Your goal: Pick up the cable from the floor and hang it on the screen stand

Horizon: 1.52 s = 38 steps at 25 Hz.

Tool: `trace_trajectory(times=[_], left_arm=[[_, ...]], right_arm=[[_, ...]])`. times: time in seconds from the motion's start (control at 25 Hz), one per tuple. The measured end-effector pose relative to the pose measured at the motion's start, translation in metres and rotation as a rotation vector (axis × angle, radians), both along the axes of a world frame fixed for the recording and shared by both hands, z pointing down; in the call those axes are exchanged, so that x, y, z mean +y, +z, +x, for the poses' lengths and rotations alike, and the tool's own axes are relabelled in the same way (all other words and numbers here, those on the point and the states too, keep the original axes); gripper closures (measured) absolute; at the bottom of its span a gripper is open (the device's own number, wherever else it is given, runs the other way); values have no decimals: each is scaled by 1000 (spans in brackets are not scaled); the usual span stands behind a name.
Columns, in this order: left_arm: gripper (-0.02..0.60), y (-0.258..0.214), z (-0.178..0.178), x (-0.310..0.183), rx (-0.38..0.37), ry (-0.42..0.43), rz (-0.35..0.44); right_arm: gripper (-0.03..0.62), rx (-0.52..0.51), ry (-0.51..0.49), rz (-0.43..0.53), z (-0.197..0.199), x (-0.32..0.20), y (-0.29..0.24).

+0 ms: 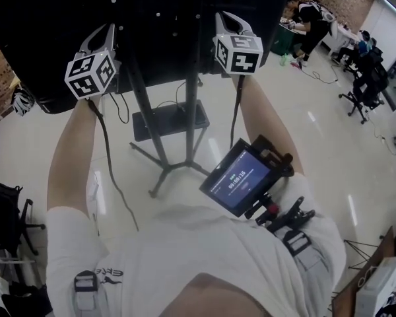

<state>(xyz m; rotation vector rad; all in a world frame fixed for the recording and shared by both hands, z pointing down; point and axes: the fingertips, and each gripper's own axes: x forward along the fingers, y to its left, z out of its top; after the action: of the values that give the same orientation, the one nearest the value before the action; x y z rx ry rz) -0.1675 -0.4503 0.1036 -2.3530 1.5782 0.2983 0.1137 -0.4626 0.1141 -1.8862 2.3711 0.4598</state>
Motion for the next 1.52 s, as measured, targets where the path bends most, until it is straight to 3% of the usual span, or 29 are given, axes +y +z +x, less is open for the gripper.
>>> trace_trajectory(times=[0.68, 1.08, 1.52], left_arm=[[580, 97, 35, 10, 68, 104, -142], [580, 180, 45, 79, 29, 142, -201], [580, 234, 66, 144, 39, 85, -270]], right_arm=[[582, -37, -18, -153, -15, 21, 94], [582, -32, 6, -250, -37, 104, 176], [582, -45, -78, -291, -50, 159, 221]])
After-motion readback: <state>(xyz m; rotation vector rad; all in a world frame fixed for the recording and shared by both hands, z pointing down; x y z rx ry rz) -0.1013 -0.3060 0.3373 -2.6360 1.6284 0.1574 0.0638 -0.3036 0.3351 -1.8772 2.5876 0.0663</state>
